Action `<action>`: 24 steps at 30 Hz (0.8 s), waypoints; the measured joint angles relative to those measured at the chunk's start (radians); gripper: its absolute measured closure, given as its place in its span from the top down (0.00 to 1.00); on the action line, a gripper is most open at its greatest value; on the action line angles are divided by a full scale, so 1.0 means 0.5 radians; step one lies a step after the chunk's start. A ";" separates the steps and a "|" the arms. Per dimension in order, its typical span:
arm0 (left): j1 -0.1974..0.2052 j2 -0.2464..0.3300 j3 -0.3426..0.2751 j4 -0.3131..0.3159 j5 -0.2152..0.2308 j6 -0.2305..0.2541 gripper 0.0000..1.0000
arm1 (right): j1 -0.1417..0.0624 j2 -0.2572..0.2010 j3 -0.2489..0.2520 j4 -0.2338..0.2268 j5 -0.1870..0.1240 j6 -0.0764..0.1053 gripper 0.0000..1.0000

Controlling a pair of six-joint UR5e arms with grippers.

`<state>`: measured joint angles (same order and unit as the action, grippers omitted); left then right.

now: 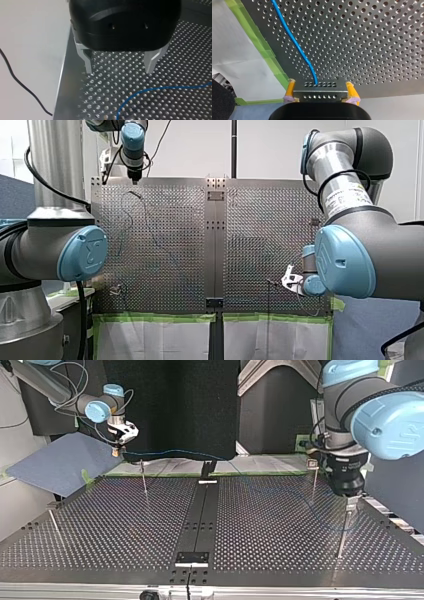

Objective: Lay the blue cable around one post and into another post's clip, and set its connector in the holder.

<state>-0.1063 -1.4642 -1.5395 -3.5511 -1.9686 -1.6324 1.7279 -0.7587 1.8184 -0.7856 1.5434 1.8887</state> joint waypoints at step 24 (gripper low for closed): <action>-0.030 0.023 0.000 -0.413 -0.211 -0.091 1.00 | 0.002 0.000 0.001 0.005 0.000 -0.005 0.00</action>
<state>-0.1214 -1.4529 -1.5397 -3.7576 -2.0742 -1.6777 1.7290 -0.7588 1.8187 -0.7833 1.5433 1.8860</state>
